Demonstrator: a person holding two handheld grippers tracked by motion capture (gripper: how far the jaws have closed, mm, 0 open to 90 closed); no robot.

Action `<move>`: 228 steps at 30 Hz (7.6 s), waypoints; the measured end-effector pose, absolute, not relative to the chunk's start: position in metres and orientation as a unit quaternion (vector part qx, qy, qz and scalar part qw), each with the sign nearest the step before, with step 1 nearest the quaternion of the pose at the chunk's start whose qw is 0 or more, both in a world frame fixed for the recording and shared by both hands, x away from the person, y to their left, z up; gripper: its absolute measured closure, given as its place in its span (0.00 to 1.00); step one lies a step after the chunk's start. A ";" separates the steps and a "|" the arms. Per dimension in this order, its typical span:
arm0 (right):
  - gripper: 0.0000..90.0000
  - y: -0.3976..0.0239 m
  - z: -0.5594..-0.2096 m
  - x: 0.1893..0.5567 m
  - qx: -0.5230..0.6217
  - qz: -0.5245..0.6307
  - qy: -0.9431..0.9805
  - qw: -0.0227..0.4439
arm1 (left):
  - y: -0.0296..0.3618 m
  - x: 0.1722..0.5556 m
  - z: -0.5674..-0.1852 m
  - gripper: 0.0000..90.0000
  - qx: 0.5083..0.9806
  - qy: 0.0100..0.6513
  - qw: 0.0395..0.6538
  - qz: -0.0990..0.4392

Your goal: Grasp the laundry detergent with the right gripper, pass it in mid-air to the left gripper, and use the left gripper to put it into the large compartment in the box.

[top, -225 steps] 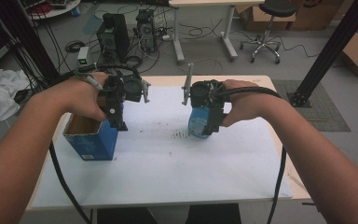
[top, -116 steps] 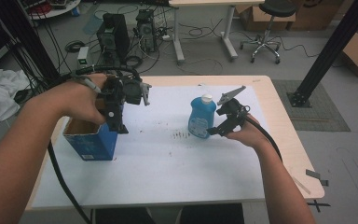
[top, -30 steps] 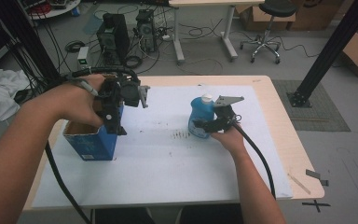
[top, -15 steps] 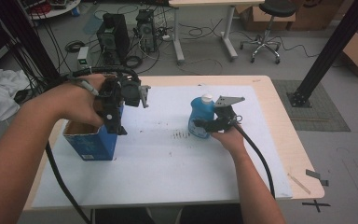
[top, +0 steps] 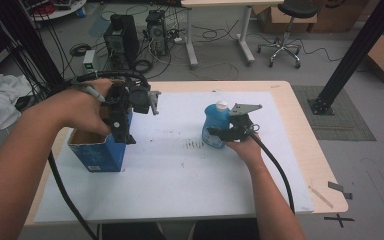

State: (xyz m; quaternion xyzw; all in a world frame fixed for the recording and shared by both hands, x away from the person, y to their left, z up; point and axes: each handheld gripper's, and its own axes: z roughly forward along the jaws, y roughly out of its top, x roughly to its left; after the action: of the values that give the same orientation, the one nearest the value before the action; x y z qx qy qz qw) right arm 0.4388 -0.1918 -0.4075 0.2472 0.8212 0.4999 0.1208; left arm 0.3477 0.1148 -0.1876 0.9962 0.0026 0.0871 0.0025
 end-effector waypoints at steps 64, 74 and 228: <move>0.52 -0.114 -0.340 0.352 -0.025 0.478 0.878 0.009 | 0.085 0.340 -0.212 0.00 0.999 -0.007 0.001 0.034; 0.52 -0.090 -0.351 0.343 -0.036 0.482 0.875 0.009 | 0.083 0.336 -0.224 0.00 1.000 -0.006 0.008 0.025; 0.08 -0.079 -0.319 0.351 -0.007 0.465 0.885 0.021 | 0.070 0.349 -0.216 0.44 0.997 0.065 -0.034 0.026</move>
State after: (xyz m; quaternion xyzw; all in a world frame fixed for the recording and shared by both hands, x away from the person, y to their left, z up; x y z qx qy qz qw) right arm 0.3512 -0.0787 -0.3187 -0.0072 0.8848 0.4655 0.0207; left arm 0.3492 0.0696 -0.2162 0.9970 0.0646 0.0255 -0.0336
